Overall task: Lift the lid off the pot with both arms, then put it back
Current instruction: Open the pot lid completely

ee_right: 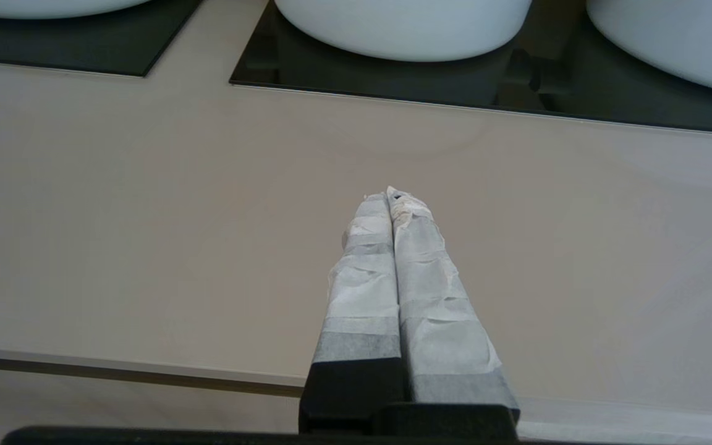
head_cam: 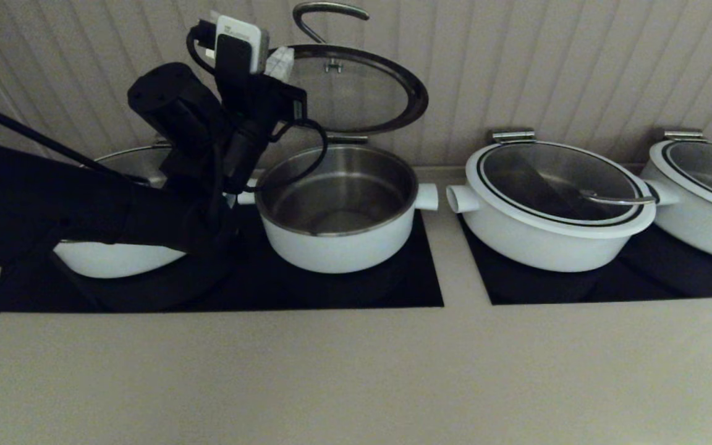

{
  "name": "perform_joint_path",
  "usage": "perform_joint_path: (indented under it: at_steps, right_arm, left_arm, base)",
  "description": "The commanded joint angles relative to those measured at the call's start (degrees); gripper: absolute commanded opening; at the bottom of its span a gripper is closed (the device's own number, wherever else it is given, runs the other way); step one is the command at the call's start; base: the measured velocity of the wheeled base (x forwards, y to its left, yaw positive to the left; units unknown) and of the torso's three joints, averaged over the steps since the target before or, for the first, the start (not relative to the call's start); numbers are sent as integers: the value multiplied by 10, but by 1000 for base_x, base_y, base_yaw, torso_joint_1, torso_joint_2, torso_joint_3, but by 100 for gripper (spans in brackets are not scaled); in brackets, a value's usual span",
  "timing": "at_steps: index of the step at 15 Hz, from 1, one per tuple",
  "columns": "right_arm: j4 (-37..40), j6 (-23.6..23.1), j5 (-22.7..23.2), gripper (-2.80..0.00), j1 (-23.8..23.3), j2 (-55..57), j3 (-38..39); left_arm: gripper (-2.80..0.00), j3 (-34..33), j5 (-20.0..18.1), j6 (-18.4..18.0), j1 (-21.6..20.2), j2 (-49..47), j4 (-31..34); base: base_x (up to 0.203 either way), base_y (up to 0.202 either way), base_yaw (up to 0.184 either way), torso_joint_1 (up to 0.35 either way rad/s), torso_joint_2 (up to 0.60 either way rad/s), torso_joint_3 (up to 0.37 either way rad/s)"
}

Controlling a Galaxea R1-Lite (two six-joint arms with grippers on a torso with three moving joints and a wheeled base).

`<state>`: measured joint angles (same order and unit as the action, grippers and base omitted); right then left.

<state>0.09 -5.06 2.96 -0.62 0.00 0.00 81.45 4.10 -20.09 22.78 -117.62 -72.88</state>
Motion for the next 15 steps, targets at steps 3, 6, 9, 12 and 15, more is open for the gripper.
perform_joint_path:
  at_steps: [3,6,9,12,15]
  right_arm:
    - [0,0,0,-280,0,1,0]
    - [0,0,0,-280,0,0,0]
    - [0,0,0,-280,0,0,0]
    - [0,0,0,-280,0,0,0]
    - [0,0,0,-280,0,0,0]
  left_arm:
    - [-280,27,0,-5,0,-3,-9]
    - [-280,19,0,-4,0,1,-16]
    - [-280,-5,0,-5,0,13,-27]
    - [-280,-34,0,-5,0,45,-27]
    - [-280,-94,0,-6,0,104,-23]
  base:
    - [0,0,0,0,0,0]
    - [0,0,0,0,0,0]
    - [0,0,0,0,0,0]
    - [0,0,0,0,0,0]
    - [0,0,0,0,0,0]
